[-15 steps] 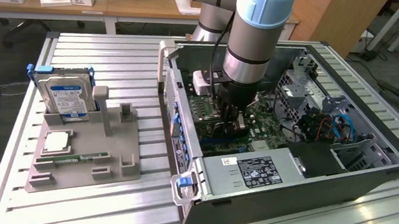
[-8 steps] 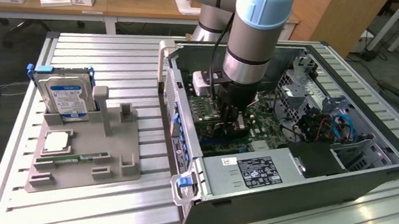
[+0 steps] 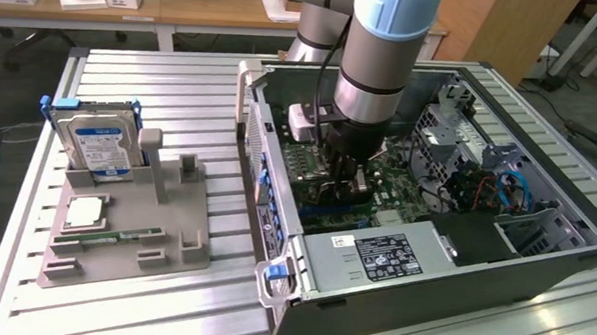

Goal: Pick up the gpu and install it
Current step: 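Insert the gpu into the slot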

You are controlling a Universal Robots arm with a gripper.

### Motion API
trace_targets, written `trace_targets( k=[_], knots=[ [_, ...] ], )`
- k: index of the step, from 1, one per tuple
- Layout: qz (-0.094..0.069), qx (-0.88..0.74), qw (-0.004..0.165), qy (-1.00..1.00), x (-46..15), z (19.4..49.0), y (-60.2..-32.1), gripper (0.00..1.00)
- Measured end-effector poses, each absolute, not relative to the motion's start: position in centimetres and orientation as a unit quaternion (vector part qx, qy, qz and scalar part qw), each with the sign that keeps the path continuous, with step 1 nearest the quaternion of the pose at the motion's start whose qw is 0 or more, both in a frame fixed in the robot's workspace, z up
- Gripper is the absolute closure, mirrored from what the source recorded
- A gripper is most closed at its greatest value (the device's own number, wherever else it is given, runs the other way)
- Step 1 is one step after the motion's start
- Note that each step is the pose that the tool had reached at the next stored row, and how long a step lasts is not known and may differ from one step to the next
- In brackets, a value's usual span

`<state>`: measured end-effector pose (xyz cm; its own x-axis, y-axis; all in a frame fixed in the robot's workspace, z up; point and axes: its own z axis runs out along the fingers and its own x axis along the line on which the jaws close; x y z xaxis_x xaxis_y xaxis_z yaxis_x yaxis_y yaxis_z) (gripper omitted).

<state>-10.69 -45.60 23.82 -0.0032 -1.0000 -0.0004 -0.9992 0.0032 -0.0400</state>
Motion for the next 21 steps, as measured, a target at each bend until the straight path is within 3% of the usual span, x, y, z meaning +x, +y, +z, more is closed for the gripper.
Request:
trace_targets(
  k=[21],
  knots=[
    [-0.016, -0.706, 0.016, 0.708, -10.41, 24.12, -45.61, 0.73]
  ],
)
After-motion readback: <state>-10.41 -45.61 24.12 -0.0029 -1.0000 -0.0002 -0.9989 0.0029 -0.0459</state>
